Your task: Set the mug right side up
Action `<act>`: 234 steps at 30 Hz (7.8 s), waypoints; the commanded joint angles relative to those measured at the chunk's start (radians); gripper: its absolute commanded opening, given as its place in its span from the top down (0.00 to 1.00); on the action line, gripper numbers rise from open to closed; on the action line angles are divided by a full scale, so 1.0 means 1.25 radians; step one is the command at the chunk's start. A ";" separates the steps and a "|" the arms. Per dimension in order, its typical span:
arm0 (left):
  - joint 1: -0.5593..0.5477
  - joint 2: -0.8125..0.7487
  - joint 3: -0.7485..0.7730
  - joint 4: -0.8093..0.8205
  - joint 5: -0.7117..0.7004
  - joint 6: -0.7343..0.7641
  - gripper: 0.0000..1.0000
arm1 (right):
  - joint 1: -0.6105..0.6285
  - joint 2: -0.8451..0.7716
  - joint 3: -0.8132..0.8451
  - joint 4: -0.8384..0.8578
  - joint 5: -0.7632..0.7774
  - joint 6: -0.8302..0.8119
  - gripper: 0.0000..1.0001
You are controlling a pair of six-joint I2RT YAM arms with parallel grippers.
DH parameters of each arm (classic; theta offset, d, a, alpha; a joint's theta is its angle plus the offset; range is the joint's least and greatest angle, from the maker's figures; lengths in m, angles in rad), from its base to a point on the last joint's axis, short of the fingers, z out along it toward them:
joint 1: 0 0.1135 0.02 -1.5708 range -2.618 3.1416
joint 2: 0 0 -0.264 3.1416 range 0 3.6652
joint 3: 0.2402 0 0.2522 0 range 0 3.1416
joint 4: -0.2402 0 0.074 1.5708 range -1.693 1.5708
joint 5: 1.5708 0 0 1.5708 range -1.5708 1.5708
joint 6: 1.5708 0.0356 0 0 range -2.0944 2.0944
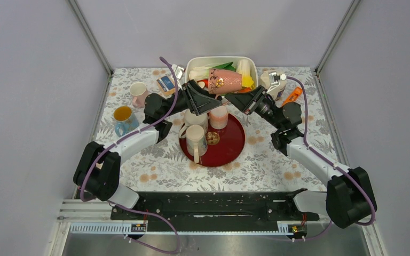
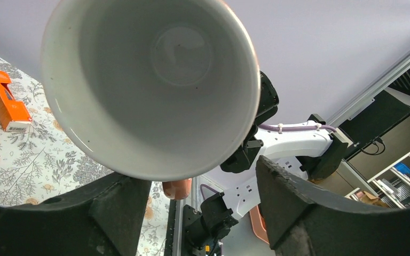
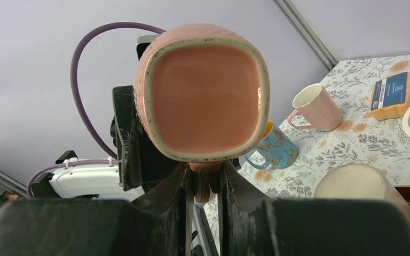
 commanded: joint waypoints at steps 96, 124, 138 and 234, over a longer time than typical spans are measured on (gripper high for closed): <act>0.529 -0.098 -0.130 -0.672 -0.135 1.095 1.00 | -0.079 -0.427 -0.176 -0.499 -0.089 -0.905 0.01; 0.485 0.028 0.025 -0.866 -0.251 1.133 0.82 | -0.110 -0.440 -0.182 -0.481 -0.109 -0.877 0.01; 0.484 0.037 0.038 -0.932 -0.264 1.126 0.52 | -0.114 -0.449 -0.182 -0.475 -0.123 -0.863 0.01; -0.165 -0.163 0.111 -1.190 -0.668 1.021 0.01 | -0.125 -0.315 -0.152 -0.568 0.022 -0.999 0.01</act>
